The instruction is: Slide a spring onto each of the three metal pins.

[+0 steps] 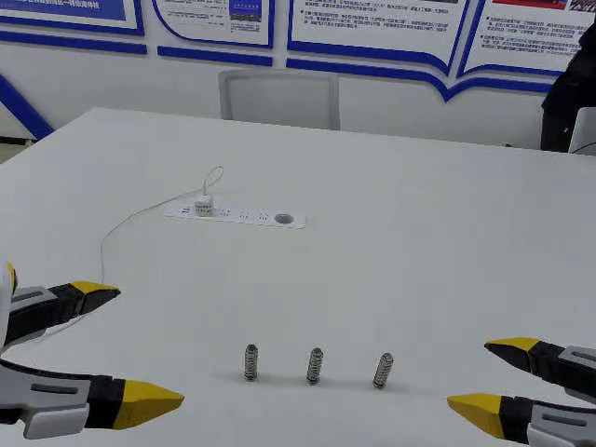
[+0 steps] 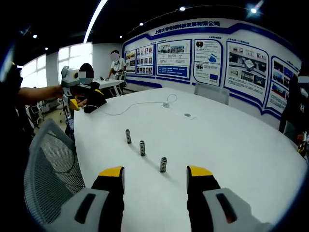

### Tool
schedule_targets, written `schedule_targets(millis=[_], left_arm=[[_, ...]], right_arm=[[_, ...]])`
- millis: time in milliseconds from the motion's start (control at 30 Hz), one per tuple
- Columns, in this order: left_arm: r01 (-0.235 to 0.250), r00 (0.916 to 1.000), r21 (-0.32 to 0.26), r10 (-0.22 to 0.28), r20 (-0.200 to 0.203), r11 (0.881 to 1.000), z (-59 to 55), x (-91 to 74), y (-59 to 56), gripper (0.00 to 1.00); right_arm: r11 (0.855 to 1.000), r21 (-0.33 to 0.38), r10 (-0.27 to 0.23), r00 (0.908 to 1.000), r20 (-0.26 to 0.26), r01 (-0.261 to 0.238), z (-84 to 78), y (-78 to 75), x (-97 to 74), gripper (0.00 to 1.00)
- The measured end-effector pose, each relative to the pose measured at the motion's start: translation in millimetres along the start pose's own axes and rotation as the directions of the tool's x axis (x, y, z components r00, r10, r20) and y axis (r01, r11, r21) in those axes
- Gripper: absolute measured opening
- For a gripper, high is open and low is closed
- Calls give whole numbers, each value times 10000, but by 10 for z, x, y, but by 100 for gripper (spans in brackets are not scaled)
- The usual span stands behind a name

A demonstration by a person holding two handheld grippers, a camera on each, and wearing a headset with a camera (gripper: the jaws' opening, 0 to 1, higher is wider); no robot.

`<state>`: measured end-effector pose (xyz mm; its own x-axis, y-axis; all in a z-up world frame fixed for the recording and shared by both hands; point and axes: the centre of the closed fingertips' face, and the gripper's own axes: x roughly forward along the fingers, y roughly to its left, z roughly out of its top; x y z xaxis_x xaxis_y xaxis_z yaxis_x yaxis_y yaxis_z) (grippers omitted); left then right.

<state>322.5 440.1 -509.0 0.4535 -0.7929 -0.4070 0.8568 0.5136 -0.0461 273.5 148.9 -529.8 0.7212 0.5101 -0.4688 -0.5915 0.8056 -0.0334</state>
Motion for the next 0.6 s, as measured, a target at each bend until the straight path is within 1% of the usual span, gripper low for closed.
schedule_targets(millis=[100, 167, 200, 267, 367, 433, 500, 567, 600], left_arm=[[171, 9999, -38, -171, 3, 9998, -8, 9, -22, 96], [291, 9993, 99, -288, -217, 9995, -46, 16, -40, 96], [286, 9993, 106, -283, -242, 9995, -52, 19, -38, 97], [280, 9994, 64, -278, -220, 9996, -59, 23, -25, 97], [271, 9996, 14, -271, -108, 9996, -39, 30, -32, 98], [283, 9995, 15, -283, -109, 9996, -39, 35, -41, 98], [284, 9995, 33, -284, -146, 9996, -47, 37, -45, 98], [292, 9995, 13, -291, -124, 9996, -44, 34, -52, 98], [295, 9995, 11, -295, -114, 9996, -44, 33, -55, 99]], right_arm=[[10000, -16, 71, 9999, -72, -71, -24, 32, -28, 55], [9999, -58, 143, 9999, -19, -143, -6, 61, -48, 56], [9998, -33, 210, 9998, -20, -210, -1, 76, -53, 57], [9992, -86, 385, 9993, -3, -385, 12, 111, -67, 60], [9978, -130, 650, 9979, -56, -651, 22, 164, -80, 63], [9964, -241, 809, 9967, -88, -811, 40, 202, -88, 65], [9947, -378, 964, 9953, 64, -961, 73, 229, -85, 67], [9930, -366, 1132, 9935, 118, -1127, 102, 255, -85, 70], [9927, -415, 1139, 9934, 106, -1133, 113, 262, -81, 70]])
